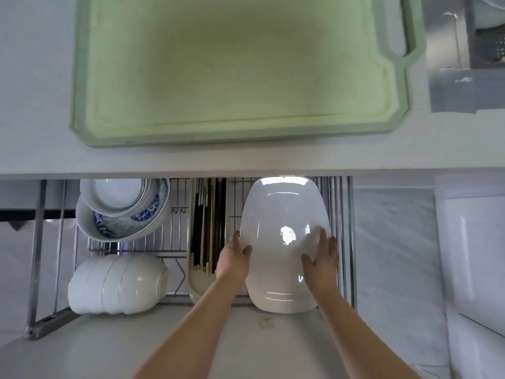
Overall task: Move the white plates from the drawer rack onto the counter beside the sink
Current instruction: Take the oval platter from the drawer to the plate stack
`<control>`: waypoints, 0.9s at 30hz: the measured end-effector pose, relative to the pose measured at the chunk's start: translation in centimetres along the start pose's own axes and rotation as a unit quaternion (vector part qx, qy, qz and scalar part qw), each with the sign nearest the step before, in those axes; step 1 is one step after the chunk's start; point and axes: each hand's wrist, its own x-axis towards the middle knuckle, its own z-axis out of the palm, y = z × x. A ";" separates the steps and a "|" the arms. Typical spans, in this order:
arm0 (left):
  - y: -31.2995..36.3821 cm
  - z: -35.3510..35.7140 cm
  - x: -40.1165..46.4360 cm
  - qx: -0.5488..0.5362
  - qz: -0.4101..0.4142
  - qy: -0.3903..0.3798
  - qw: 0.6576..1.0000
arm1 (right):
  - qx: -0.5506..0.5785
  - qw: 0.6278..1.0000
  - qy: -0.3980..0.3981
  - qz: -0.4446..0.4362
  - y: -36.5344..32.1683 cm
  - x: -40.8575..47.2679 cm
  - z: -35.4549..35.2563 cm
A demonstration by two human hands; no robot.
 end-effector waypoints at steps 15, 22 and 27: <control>-3.0 -2.9 -2.0 -0.070 -0.025 0.089 0.993 | 0.098 0.994 0.041 0.014 -0.7 -0.7 -0.7; -4.2 -6.6 -5.1 -0.186 -0.024 0.084 0.979 | 0.240 0.971 0.006 -0.017 -3.7 -3.3 -3.8; -3.9 -8.9 -8.4 -0.279 -0.016 0.061 0.958 | 0.306 0.951 -0.019 0.036 -5.2 -5.6 -6.8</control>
